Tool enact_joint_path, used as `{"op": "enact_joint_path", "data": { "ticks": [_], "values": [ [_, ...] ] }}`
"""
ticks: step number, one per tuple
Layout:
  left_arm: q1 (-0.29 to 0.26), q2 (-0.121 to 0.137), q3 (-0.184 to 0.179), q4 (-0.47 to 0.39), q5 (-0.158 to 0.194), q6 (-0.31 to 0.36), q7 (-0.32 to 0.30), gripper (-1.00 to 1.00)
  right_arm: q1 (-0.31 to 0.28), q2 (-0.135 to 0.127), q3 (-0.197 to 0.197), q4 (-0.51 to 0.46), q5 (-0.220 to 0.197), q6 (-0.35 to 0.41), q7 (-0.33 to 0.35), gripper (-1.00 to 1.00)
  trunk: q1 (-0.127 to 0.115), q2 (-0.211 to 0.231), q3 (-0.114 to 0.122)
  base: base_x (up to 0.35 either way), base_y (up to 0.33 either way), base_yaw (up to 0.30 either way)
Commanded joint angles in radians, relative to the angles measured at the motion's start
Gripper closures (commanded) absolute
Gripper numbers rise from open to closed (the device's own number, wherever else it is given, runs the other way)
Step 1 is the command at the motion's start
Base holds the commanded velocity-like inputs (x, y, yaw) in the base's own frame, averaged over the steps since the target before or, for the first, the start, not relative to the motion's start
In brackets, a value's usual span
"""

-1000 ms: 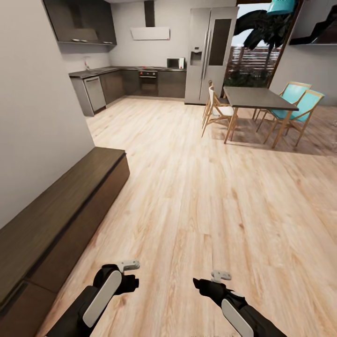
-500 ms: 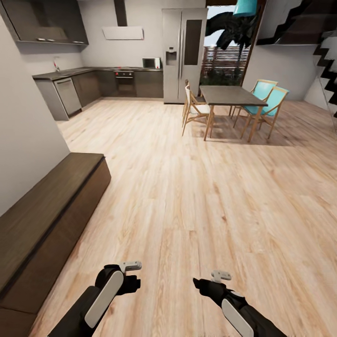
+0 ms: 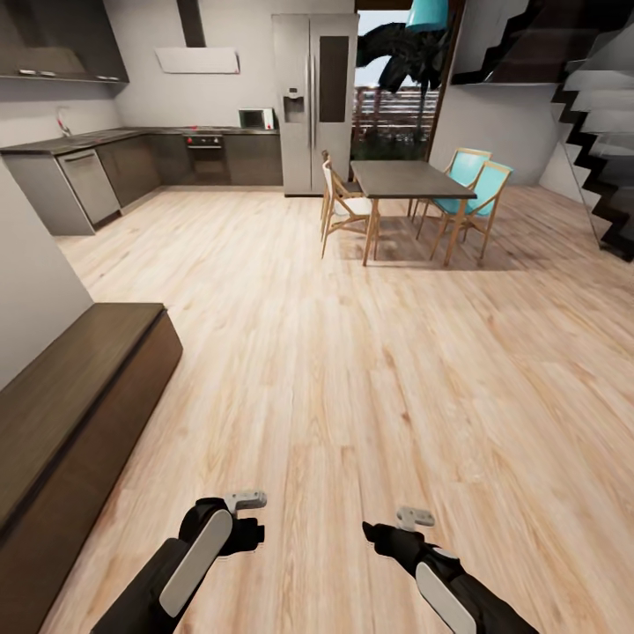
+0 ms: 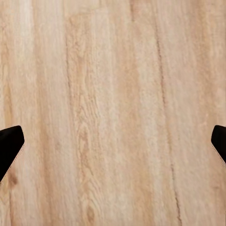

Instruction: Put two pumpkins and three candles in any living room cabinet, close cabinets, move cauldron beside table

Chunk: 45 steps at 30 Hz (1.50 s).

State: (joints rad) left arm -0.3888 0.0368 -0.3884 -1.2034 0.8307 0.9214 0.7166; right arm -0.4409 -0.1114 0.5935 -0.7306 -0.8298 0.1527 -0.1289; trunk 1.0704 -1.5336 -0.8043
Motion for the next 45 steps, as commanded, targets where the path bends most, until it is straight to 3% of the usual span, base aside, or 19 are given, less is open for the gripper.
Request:
{"op": "enact_joint_path", "data": {
  "ticks": [1,24,29,33,36,37,39,40,41,42,44,45],
  "values": [
    [-0.001,0.001,-0.003,-0.001,0.010,0.001,0.010,-1.00,-0.001,-0.001,0.006,-0.003,-0.008,0.002,-0.009,-1.00,0.001,0.000,-0.001,0.331,0.000,-0.005],
    [-0.001,0.003,0.000,0.033,0.007,-0.004,0.006,-1.00,-0.001,0.001,0.007,0.004,-0.006,-0.031,-0.019,-1.00,0.001,0.000,-0.001,0.331,0.000,0.000],
    [-0.002,0.013,0.005,0.062,-0.008,-0.068,0.003,-1.00,-0.003,0.001,0.004,0.176,-0.009,-0.082,-0.028,-1.00,0.001,0.000,-0.001,0.325,0.000,0.000],
    [-0.002,0.004,0.003,0.125,-0.082,-0.109,0.002,-1.00,-0.007,0.004,0.003,0.289,-0.011,-0.089,-0.066,-1.00,0.001,0.000,-0.001,0.325,0.000,0.000],
    [-0.002,0.003,0.000,0.195,-0.141,-0.161,-0.002,-1.00,-0.009,0.005,0.003,0.313,-0.015,-0.097,-0.119,-1.00,0.001,0.000,-0.001,0.324,0.000,0.000],
    [-0.002,0.003,0.000,0.245,-0.156,-0.201,-0.004,-1.00,-0.009,0.006,0.003,0.318,-0.016,-0.100,-0.138,-1.00,0.001,0.000,-0.001,0.323,0.000,0.000],
    [-0.002,0.005,-0.002,0.399,-0.174,-0.352,-0.009,-1.00,-0.010,0.008,0.004,0.329,-0.017,-0.113,-0.164,-1.00,0.001,0.000,-0.001,0.323,0.000,0.000],
    [-0.003,0.005,-0.002,0.427,-0.176,-0.386,-0.014,-1.00,-0.010,0.007,0.004,0.330,-0.016,-0.121,-0.166,-1.00,0.001,0.000,-0.001,0.323,0.000,0.000],
    [-0.003,0.006,-0.002,0.499,-0.185,-0.481,-0.044,-1.00,-0.010,0.007,0.005,0.332,-0.014,-0.154,-0.171,-1.00,0.001,0.000,-0.001,0.324,0.000,0.000],
    [-0.003,0.007,-0.002,0.537,-0.192,-0.534,-0.077,-1.00,-0.010,0.007,0.006,0.333,-0.012,-0.179,-0.173,-1.00,0.001,0.000,-0.001,0.324,-0.014,0.000],
    [-0.002,0.010,-0.003,0.583,-0.206,-0.590,-0.144,-1.00,-0.010,0.007,0.006,0.334,-0.011,-0.205,-0.174,-1.00,0.001,0.000,-0.001,0.324,-0.040,0.000],
    [-0.002,0.011,-0.002,0.624,-0.221,-0.627,-0.216,-1.00,-0.010,0.007,0.007,0.334,-0.010,-0.221,-0.175,-1.00,0.001,0.000,-0.001,0.324,-0.067,0.000]
  ]
}}
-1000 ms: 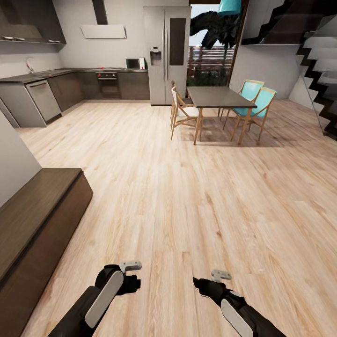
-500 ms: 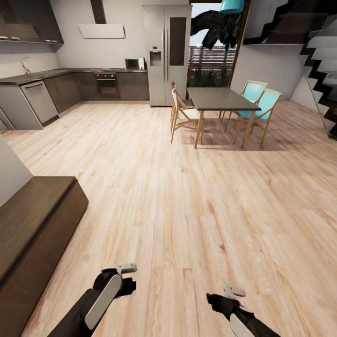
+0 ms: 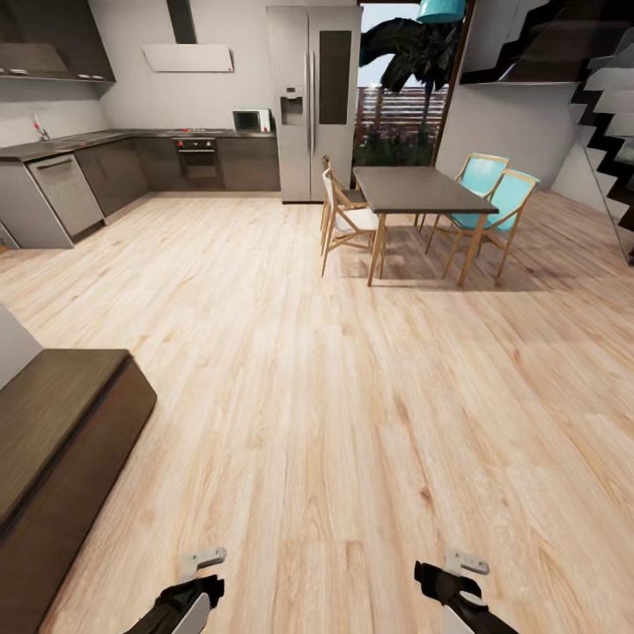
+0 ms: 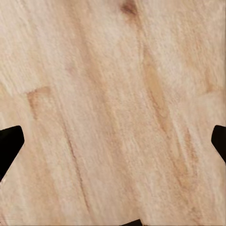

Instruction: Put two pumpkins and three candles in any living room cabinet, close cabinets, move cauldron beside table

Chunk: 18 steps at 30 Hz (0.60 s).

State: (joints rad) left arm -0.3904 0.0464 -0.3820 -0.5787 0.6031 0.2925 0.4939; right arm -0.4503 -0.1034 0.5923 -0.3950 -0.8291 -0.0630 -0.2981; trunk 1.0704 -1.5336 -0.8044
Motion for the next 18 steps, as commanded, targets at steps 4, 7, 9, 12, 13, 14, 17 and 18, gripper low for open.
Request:
{"op": "enact_joint_path", "data": {
  "ticks": [4,7,9,12,13,14,17,18],
  "values": [
    [-0.001,0.001,-0.004,0.141,-0.008,-0.162,-0.139,-1.00,0.000,-0.001,0.010,-0.001,-0.010,-0.022,-0.001,-1.00,0.001,0.000,-0.001,0.324,-0.112,0.000],
    [-0.001,-0.003,0.000,0.169,-0.006,-0.218,-0.152,-1.00,0.000,-0.001,0.014,-0.001,-0.009,-0.025,-0.001,-1.00,0.001,0.000,-0.001,0.324,-0.123,0.000],
    [-0.001,-0.005,-0.002,0.173,-0.007,-0.232,-0.154,-1.00,0.000,-0.001,0.016,-0.001,-0.008,-0.026,0.000,-1.00,0.001,0.000,-0.001,0.322,-0.125,0.000],
    [0.000,-0.006,-0.003,0.177,-0.001,-0.246,-0.156,-1.00,0.000,-0.001,0.020,-0.002,-0.005,-0.032,0.000,-1.00,0.001,0.000,-0.001,0.314,-0.137,0.000],
    [0.001,-0.006,-0.003,0.177,0.001,-0.248,-0.156,-1.00,0.000,-0.001,0.020,-0.002,-0.005,-0.033,0.000,-1.00,0.001,0.000,-0.001,0.310,-0.142,0.000],
    [0.001,-0.007,-0.003,0.178,0.004,-0.251,-0.156,-1.00,0.000,-0.001,0.021,-0.002,-0.005,-0.037,0.000,-1.00,0.001,0.000,-0.001,0.308,-0.143,0.000],
    [0.002,-0.008,0.000,0.187,0.007,-0.257,-0.158,-1.00,0.000,-0.001,0.020,-0.002,-0.006,-0.043,0.001,-1.00,0.001,0.000,-0.001,0.305,-0.143,0.000],
    [0.002,-0.008,0.002,0.192,0.008,-0.260,-0.158,-1.00,0.000,-0.001,0.020,-0.001,-0.007,-0.044,0.002,-1.00,0.001,0.000,-0.001,0.304,-0.140,0.000]
  ]
}}
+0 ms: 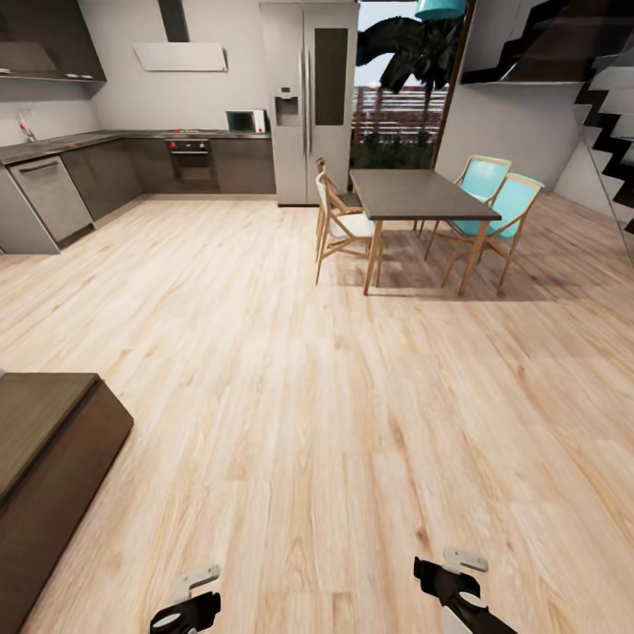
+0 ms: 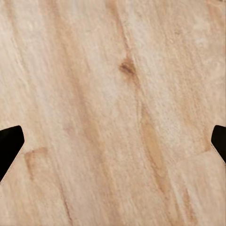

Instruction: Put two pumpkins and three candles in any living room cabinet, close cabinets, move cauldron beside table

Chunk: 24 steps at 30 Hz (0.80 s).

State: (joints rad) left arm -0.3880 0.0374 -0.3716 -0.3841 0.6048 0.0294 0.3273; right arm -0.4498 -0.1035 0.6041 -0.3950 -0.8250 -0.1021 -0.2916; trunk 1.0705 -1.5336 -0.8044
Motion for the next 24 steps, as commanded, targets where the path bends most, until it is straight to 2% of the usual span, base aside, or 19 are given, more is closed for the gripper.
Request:
{"op": "enact_joint_path", "data": {
  "ticks": [1,9,16,24],
  "values": [
    [0.000,0.001,-0.007,0.002,0.006,-0.001,0.008,-1.00,-0.001,-0.001,0.008,-0.001,-0.012,-0.006,-0.005,-1.00,0.001,0.000,-0.001,0.304,-0.135,0.000],
    [0.000,0.001,-0.003,0.007,0.007,-0.004,0.006,-1.00,-0.001,-0.001,0.003,0.001,-0.014,-0.007,-0.002,-1.00,0.001,0.000,-0.001,0.304,-0.109,0.000],
    [0.000,0.001,-0.004,0.007,0.008,-0.005,0.006,-1.00,0.000,-0.001,0.002,0.000,-0.013,-0.010,-0.001,-1.00,0.001,0.000,-0.001,0.312,-0.017,0.000],
    [0.000,0.001,-0.004,0.007,0.009,-0.004,0.007,-1.00,0.000,-0.002,0.004,-0.003,-0.009,-0.051,-0.001,-1.00,0.001,0.000,-0.001,0.321,-0.001,0.000]
  ]
}}
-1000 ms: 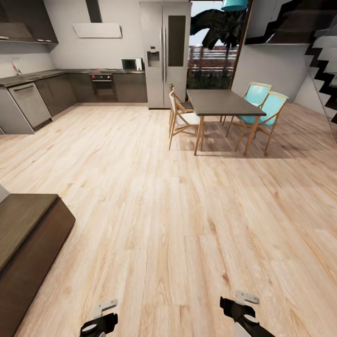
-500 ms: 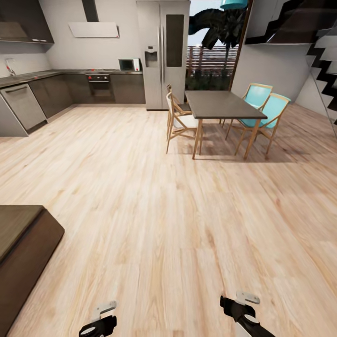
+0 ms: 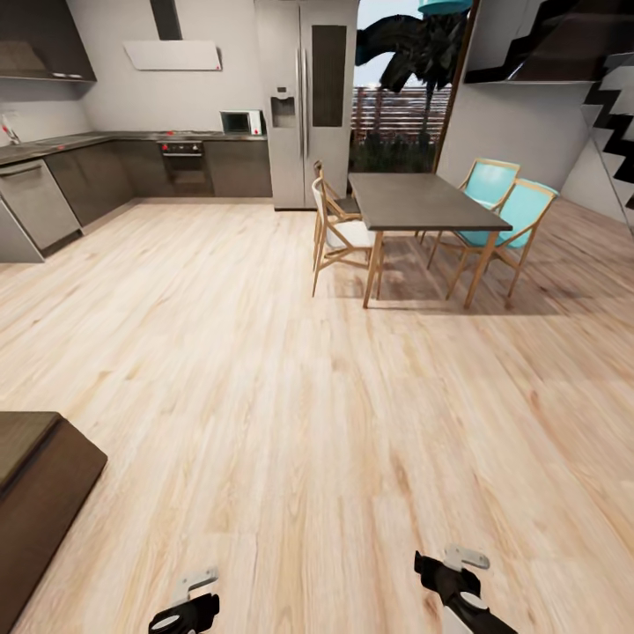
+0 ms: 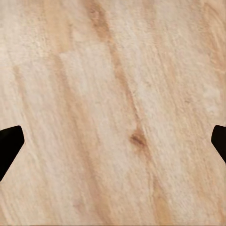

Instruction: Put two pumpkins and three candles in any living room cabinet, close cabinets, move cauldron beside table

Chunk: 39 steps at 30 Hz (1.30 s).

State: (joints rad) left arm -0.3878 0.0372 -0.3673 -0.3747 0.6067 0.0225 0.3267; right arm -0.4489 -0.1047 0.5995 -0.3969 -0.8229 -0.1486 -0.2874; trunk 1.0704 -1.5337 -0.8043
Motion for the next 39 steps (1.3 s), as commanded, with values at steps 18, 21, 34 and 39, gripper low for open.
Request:
{"op": "enact_joint_path", "data": {
  "ticks": [18,21,34,39],
  "values": [
    [0.000,0.001,-0.010,-0.002,0.007,0.002,0.008,-1.00,-0.001,-0.001,0.012,-0.002,-0.010,-0.020,-0.005,-1.00,0.001,0.000,0.025,0.330,0.000,0.000],
    [0.000,0.000,-0.010,-0.002,0.007,0.002,0.008,-1.00,-0.001,-0.001,0.011,-0.002,-0.010,-0.020,-0.005,-1.00,0.001,0.000,0.027,0.331,0.000,0.000],
    [0.000,0.000,-0.012,0.001,0.006,0.002,0.008,-1.00,-0.001,-0.001,0.012,-0.002,-0.010,-0.020,-0.004,-1.00,0.001,0.000,0.028,0.331,0.000,0.000],
    [0.000,0.000,-0.012,0.002,0.005,0.002,0.008,-1.00,-0.001,-0.001,0.013,-0.002,-0.010,-0.020,-0.004,-1.00,0.001,0.000,0.028,0.331,0.000,0.000]
  ]
}}
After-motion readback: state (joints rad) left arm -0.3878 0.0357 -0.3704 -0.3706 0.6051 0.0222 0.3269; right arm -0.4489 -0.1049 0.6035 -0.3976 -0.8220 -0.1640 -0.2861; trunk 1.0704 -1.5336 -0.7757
